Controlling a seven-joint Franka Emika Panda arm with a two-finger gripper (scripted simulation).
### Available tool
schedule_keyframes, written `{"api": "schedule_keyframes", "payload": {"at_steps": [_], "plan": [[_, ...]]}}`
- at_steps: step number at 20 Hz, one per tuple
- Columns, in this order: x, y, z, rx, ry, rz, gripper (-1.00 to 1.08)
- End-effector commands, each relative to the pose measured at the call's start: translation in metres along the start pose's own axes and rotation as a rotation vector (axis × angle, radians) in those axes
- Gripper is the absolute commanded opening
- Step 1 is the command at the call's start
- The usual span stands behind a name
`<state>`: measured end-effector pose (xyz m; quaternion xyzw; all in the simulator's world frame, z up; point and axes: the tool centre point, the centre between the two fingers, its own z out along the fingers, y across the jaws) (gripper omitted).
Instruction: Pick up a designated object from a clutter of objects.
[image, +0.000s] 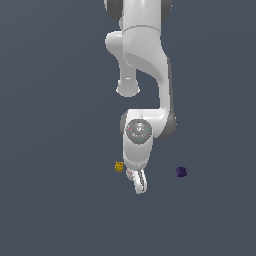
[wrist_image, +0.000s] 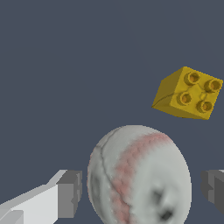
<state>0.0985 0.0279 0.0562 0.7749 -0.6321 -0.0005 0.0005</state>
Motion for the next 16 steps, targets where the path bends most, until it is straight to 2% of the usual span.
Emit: {"api": "schedule_keyframes", "payload": {"at_steps": [1,4,5,16], "plan": [[-0.0001,-0.0006,0.0071,0.001,0.0,0.0,1.0],[0.0001,-0.0016,0.0085,0.001,0.0,0.0,1.0],[0.0001,-0.0016,0.0085,0.001,0.0,0.0,-1.0],[-0.0002,-0.0017,0.0079,0.002,0.0,0.0,-1.0]]}}
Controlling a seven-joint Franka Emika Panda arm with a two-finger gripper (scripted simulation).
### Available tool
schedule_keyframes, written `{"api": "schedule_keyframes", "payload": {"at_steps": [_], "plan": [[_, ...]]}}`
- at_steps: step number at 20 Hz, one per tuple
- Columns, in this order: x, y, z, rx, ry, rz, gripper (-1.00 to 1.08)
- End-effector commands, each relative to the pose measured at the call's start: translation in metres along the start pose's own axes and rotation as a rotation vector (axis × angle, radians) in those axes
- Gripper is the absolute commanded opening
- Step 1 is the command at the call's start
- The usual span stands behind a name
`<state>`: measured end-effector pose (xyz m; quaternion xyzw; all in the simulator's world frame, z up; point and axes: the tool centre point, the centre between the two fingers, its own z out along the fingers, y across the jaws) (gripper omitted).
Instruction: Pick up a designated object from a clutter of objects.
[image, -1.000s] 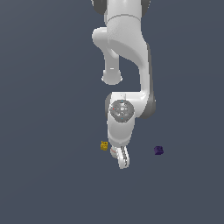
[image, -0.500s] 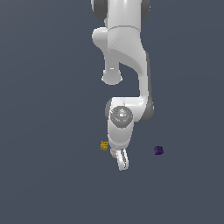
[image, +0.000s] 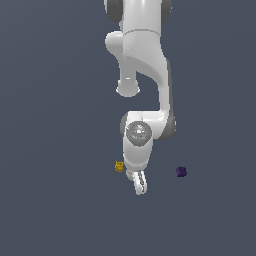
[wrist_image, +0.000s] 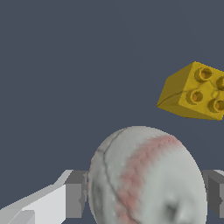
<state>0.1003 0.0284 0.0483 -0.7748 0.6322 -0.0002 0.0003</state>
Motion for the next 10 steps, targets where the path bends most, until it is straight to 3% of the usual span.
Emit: {"api": "schedule_keyframes", "payload": {"at_steps": [1,10], "plan": [[0.0,0.0,-0.001,0.0,0.0,0.0,-1.0],[-0.011,0.013,-0.022,0.0,0.0,0.0,-1.0]]}}
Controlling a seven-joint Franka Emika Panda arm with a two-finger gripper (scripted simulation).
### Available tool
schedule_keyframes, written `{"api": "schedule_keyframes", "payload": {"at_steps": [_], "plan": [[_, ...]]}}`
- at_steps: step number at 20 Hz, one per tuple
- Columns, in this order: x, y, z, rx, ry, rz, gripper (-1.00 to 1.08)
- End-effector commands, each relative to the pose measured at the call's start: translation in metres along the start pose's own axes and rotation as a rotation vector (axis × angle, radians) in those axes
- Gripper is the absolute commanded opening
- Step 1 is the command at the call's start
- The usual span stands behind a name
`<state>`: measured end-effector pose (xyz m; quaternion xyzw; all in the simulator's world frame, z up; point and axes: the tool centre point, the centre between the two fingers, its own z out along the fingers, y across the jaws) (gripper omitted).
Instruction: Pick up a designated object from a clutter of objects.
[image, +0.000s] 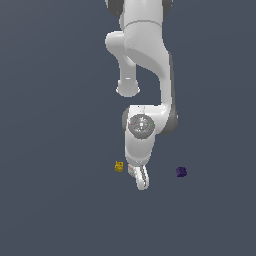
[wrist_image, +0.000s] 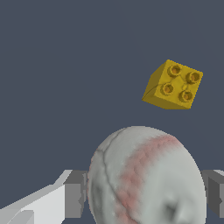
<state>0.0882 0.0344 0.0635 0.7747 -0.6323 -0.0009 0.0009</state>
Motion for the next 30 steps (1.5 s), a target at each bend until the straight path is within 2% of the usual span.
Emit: {"api": "schedule_keyframes", "payload": {"at_steps": [1,10,30], "plan": [[-0.005,0.004,-0.011,0.003,0.0,0.0,-1.0],[-0.032,0.036,-0.066,0.003,-0.001,0.0,-1.0],[-0.111,0.125,-0.229,0.003,0.003,0.0,-1.0]]}}
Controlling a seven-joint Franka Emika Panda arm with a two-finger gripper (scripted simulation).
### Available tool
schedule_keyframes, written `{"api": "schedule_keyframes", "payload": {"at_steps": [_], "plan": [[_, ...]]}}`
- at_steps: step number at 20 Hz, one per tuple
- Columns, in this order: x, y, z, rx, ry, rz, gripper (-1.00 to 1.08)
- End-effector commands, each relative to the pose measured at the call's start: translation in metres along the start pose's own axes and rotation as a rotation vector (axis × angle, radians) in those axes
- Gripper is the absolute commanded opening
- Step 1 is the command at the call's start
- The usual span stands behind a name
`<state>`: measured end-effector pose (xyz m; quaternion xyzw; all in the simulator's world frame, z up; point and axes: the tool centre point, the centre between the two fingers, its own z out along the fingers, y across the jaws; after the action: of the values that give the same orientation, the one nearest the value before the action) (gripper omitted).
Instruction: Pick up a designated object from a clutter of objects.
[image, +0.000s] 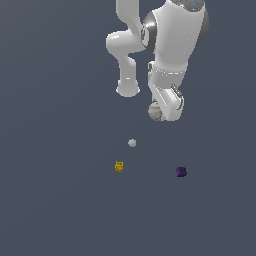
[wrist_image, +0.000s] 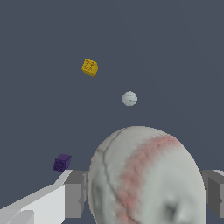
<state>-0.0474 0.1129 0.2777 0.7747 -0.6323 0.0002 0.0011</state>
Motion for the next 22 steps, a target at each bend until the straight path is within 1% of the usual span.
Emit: {"api": "schedule_keyframes", "payload": {"at_steps": [1,7,12,17,22], "plan": [[-0.011,0.012,-0.024,0.002,0.002,0.0,-1.0],[-0.036,0.039,-0.077,0.002,0.002,0.0,-1.0],[-0.054,0.057,-0.113,0.002,0.002,0.0,-1.0],[-0.066,0.068,-0.138,0.002,0.0,0.0,-1.0],[-0.073,0.073,-0.151,0.002,-0.001,0.0,-1.0]]}}
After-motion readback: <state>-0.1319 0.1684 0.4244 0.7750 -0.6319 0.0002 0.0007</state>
